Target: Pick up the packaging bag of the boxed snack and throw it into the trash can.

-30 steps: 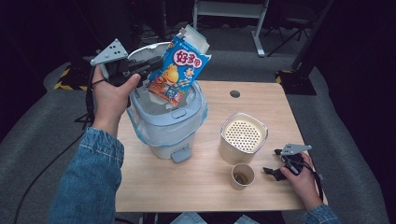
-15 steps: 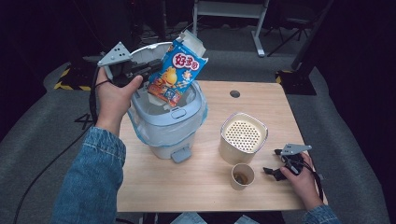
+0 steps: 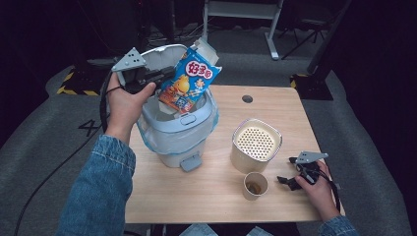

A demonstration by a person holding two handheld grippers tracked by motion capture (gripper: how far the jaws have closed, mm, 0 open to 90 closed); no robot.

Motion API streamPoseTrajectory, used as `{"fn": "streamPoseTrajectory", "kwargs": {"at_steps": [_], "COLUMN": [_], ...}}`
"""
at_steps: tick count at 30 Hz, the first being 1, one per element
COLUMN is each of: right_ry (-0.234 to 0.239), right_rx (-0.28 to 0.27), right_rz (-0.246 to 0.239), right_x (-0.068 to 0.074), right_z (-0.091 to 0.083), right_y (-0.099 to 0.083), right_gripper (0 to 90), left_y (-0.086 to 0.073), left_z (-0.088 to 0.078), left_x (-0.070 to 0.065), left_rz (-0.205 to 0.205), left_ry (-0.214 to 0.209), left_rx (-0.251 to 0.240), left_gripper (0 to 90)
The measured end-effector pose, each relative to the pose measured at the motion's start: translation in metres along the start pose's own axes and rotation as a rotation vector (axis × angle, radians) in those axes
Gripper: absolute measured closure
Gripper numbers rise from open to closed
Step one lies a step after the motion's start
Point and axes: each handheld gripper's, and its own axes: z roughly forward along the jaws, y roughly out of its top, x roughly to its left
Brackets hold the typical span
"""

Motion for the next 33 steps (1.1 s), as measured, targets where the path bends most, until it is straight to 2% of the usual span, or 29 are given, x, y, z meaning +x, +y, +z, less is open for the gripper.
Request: {"fn": "streamPoseTrajectory", "kwargs": {"at_steps": [1, 2, 3, 4, 5, 6, 9, 13, 18, 19, 22, 30, 33], "right_ry": [0.000, 0.000, 0.000, 0.000, 0.000, 0.000, 0.000, 0.001, 0.001, 0.001, 0.001, 0.003, 0.003], "right_rx": [0.000, 0.000, 0.000, 0.000, 0.000, 0.000, 0.001, 0.000, 0.000, 0.000, 0.001, 0.001, 0.001], "right_rz": [0.000, 0.000, 0.000, 0.000, -0.001, 0.000, -0.001, -0.001, -0.001, -0.001, -0.001, -0.003, -0.003], "right_x": [0.000, 0.000, 0.000, 0.000, 0.000, 0.000, 0.000, 0.000, 0.000, 0.000, 0.000, -0.001, -0.001], "right_z": [0.000, 0.000, 0.000, 0.000, 0.000, 0.000, 0.000, 0.000, 0.000, 0.000, 0.000, 0.000, 0.000], "right_y": [0.000, 0.000, 0.000, 0.000, 0.000, 0.000, 0.000, 0.000, 0.000, 0.000, 0.000, 0.000, 0.000], "right_gripper": [0.1, 0.1, 0.1, 0.1, 0.1, 0.1, 0.1, 0.1, 0.0, 0.0, 0.1, 0.0, 0.1], "left_y": [0.000, -0.001, -0.002, -0.002, -0.002, -0.001, 0.001, 0.002, -0.001, -0.001, -0.007, -0.024, -0.033], "left_z": [0.001, 0.002, 0.002, 0.003, 0.002, -0.004, -0.012, -0.022, -0.037, -0.037, -0.046, -0.060, -0.064], "left_x": [0.000, -0.001, -0.001, -0.003, -0.005, -0.008, -0.011, -0.016, -0.027, -0.027, -0.036, -0.054, -0.059], "left_rz": [-0.006, -0.025, -0.034, -0.032, -0.028, -0.011, -0.026, -0.003, 0.030, 0.030, 0.042, 0.050, 0.056], "left_ry": [-0.014, -0.042, -0.060, -0.053, -0.041, -0.024, -0.034, -0.048, -0.110, -0.110, -0.154, -0.195, -0.194], "left_rx": [0.005, 0.014, 0.021, 0.017, 0.025, 0.030, 0.020, 0.034, 0.057, 0.057, 0.080, 0.118, 0.135], "left_gripper": [87.6, 80.7, 80.7, 69.1, 49.7, 40.6, 38.1, 37.4, 38.1, 38.1, 37.7, 37.8, 37.7]}}
